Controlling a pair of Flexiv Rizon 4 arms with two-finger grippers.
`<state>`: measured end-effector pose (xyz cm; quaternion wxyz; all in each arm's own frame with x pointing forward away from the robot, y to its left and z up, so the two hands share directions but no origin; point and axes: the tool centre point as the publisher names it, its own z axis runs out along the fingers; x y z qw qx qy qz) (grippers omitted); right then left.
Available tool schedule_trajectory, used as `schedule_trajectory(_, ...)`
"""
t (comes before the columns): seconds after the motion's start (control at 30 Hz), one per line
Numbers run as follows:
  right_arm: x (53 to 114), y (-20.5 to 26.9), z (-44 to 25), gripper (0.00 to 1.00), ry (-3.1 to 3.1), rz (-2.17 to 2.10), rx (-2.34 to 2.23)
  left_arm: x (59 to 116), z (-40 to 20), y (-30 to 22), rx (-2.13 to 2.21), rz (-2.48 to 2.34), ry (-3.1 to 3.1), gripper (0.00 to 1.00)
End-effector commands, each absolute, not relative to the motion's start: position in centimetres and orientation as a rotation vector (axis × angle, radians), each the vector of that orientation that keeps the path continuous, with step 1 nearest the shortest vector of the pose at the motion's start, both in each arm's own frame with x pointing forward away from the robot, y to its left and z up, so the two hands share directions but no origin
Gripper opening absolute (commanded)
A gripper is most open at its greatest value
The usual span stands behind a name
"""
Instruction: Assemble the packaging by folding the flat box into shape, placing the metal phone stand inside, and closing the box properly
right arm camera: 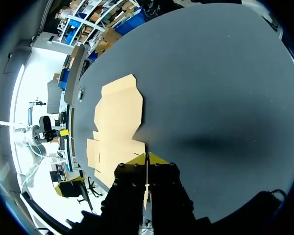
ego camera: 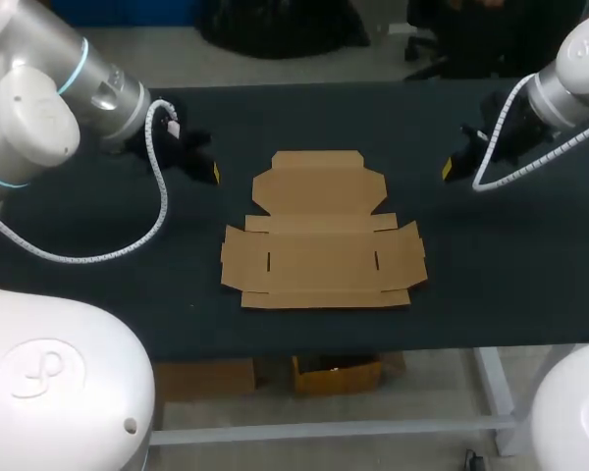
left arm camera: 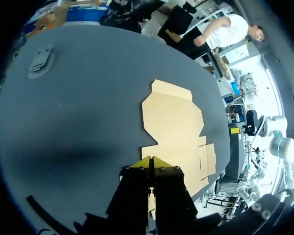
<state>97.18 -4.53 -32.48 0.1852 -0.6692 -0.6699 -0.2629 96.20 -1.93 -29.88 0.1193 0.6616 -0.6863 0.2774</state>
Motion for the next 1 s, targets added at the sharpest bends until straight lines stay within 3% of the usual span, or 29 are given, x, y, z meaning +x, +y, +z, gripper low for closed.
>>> schedule_trajectory(0.03,97.4,-4.6,-32.4,0.0,-1.886,-0.734,-1.878,96.3,-29.8,-2.1,1.939,0.799,-2.009,0.0)
schedule_trajectory(1.0,98.0,-2.7,-34.9,0.0,-1.947,-0.666,-1.838,96.9,-32.3,-2.6,1.938,0.681,-2.118,0.0)
